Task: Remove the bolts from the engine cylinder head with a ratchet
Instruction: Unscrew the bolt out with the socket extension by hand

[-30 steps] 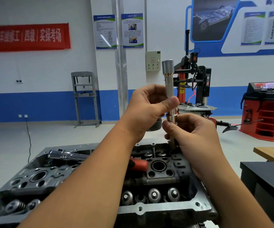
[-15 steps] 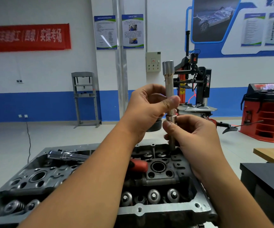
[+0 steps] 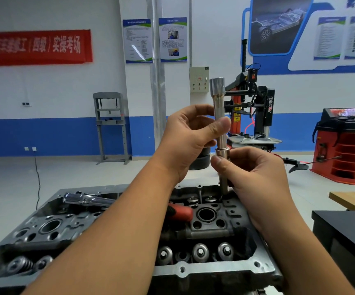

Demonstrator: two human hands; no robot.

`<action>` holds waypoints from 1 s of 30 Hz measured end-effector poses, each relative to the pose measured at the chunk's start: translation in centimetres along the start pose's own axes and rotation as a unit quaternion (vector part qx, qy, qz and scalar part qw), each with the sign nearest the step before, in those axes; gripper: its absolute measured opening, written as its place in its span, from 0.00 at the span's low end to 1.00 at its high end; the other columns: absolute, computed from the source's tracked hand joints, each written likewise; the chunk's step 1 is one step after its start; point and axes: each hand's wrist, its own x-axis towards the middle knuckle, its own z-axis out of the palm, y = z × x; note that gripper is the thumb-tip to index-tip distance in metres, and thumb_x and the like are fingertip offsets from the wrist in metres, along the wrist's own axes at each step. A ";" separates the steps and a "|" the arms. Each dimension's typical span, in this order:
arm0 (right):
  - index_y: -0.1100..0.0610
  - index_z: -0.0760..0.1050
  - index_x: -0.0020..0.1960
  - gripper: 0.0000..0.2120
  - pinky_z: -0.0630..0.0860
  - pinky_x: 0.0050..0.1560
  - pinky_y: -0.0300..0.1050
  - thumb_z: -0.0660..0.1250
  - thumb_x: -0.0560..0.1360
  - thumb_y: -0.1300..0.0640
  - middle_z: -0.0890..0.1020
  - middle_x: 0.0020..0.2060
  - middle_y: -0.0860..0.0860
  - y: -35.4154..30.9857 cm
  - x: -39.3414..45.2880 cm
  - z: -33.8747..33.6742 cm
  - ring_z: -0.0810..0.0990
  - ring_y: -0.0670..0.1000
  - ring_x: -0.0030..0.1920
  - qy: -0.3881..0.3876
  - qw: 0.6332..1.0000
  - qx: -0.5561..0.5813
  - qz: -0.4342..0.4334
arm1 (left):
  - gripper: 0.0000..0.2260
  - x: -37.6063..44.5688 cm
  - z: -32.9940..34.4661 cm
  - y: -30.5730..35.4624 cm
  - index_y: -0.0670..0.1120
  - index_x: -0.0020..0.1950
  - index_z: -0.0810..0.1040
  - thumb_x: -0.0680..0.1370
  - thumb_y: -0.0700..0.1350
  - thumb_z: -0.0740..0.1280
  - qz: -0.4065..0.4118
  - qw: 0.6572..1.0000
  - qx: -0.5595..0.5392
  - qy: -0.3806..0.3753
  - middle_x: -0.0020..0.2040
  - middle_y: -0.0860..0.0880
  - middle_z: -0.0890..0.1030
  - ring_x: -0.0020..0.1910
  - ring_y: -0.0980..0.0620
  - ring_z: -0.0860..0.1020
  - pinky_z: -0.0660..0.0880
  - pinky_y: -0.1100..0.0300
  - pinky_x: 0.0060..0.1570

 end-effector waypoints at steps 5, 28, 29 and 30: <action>0.44 0.84 0.45 0.05 0.83 0.45 0.66 0.77 0.70 0.46 0.86 0.37 0.52 0.0 0.0 0.2 0.85 0.63 0.42 -0.004 1.000 -0.005 -0.005 | 0.09 0.0 0.0 -0.1 0.41 0.62 0.80 0.85 0.38 0.62 -0.019 0.996 -0.025 -0.079 0.48 0.44 0.87 0.46 0.45 0.85 0.83 0.52 0.48; 0.43 0.81 0.45 0.08 0.84 0.47 0.65 0.80 0.73 0.52 0.86 0.38 0.51 -0.1 0.1 0.2 0.86 0.59 0.41 -0.002 1.000 -0.008 0.000 | 0.07 0.0 0.0 -0.3 0.45 0.55 0.82 0.84 0.39 0.64 -0.008 0.996 0.042 -0.084 0.42 0.51 0.84 0.44 0.50 0.81 0.76 0.45 0.53; 0.44 0.81 0.44 0.09 0.83 0.47 0.65 0.81 0.72 0.52 0.86 0.37 0.52 -0.2 0.0 0.1 0.85 0.60 0.41 0.007 1.000 -0.011 -0.004 | 0.05 0.0 0.0 -0.3 0.45 0.54 0.82 0.84 0.39 0.66 -0.007 0.996 0.039 -0.082 0.42 0.51 0.83 0.44 0.48 0.79 0.75 0.44 0.53; 0.45 0.81 0.44 0.09 0.83 0.47 0.66 0.81 0.71 0.52 0.86 0.37 0.52 -0.2 0.0 0.1 0.85 0.61 0.42 0.012 1.000 -0.009 -0.007 | 0.03 0.1 -0.1 -0.4 0.44 0.54 0.82 0.82 0.40 0.68 -0.008 0.996 0.032 -0.079 0.41 0.50 0.82 0.44 0.47 0.78 0.74 0.45 0.51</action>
